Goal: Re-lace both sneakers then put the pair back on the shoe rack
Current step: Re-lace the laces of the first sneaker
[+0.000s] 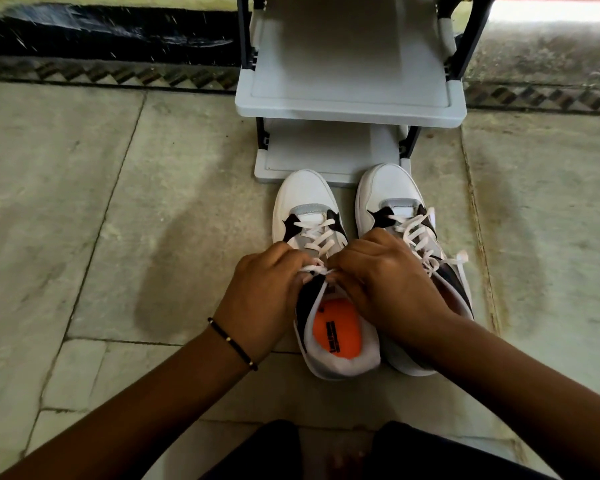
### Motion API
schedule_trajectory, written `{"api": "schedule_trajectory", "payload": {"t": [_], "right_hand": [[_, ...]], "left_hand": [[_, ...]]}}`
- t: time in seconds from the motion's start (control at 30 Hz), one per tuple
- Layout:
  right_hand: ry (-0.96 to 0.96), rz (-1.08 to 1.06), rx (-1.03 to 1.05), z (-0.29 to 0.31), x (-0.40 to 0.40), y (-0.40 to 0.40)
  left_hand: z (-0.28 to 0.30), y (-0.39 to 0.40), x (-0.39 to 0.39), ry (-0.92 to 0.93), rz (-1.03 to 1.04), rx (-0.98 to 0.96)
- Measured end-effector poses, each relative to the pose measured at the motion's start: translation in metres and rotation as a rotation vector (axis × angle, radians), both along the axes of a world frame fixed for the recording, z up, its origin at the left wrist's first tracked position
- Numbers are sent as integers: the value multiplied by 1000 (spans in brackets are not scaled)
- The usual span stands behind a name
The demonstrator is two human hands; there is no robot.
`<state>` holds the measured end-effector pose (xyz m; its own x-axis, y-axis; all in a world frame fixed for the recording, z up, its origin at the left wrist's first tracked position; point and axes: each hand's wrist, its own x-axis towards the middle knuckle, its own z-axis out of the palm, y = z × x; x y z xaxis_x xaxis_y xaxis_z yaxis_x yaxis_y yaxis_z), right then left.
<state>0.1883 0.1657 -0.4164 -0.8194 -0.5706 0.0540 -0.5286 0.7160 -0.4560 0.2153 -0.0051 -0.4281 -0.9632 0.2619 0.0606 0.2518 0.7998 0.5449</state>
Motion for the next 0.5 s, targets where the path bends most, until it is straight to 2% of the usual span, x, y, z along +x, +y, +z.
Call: {"api": "schedule_trajectory", "payload": {"t": [0.1,0.3,0.5], "right_hand": [[21,2,-14,2,0,-1],[83,33,118,3,2,-1],[53,1,46,-1,10,0]], "left_hand": [[0,-4,-3,0,-3,-68],[-1,-9,-10,-27,-39,-153],[-4,-12,-8,-95,-55,-171]]}}
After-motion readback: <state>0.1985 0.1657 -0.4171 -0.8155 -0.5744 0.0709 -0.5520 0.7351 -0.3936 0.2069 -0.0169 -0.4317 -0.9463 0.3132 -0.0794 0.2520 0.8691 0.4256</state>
